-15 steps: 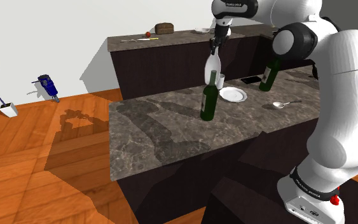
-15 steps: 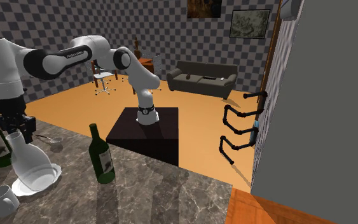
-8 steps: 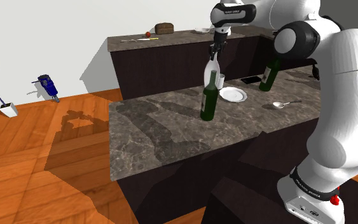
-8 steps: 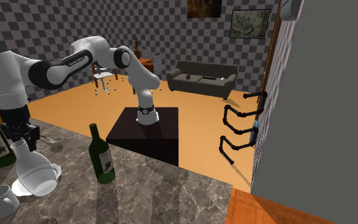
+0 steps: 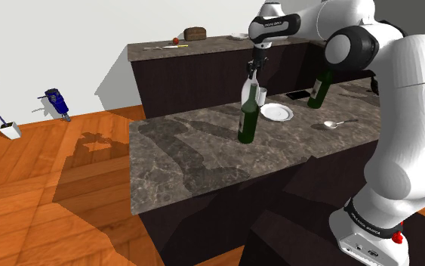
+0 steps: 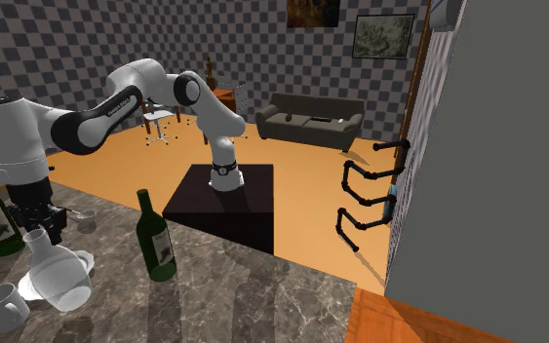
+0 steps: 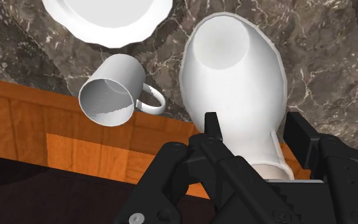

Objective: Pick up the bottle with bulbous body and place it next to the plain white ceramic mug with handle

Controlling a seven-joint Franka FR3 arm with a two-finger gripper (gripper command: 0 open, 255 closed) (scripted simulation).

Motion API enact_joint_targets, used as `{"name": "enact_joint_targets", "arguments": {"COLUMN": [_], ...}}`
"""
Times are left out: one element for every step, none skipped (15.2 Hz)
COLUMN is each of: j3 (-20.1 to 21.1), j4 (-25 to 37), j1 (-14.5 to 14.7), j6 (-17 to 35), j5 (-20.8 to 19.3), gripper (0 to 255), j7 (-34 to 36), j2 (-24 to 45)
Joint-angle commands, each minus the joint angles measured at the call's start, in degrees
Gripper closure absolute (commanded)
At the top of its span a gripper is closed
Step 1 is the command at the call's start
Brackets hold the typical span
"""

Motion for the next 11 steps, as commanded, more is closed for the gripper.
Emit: {"name": "enact_joint_targets", "arguments": {"j3": [-0.01,-0.02,-0.03,-0.04,-0.05,-0.05,-0.05,-0.05,-0.05,-0.05,-0.05], "j4": [-1.62,-2.16,-2.67,-3.17,-3.67,-3.64,-3.63,-3.63,-3.63,-3.63,-3.63], "j1": [-0.06,-0.07,-0.08,-0.08,-0.09,-0.09,-0.09,-0.09,-0.09,-0.09,-0.09], "j6": [1.65,2.33,3.0,3.66,4.32,4.31,4.31,4.31,4.31,4.31,4.31], "j5": [-0.01,-0.02,-0.03,-0.05,-0.06,-0.06,-0.06,-0.06,-0.06,-0.06,-0.06], "gripper": [255,255,255,255,255,255,255,255,255,255,255], "j7": [-0.01,-0.01,-0.01,0.0,0.0,0.0,0.0,0.0,0.0,0.0,0.0], "j2": [-0.02,0.12,0.27,0.44,0.6,0.61,0.62,0.62,0.62,0.62,0.62]}}
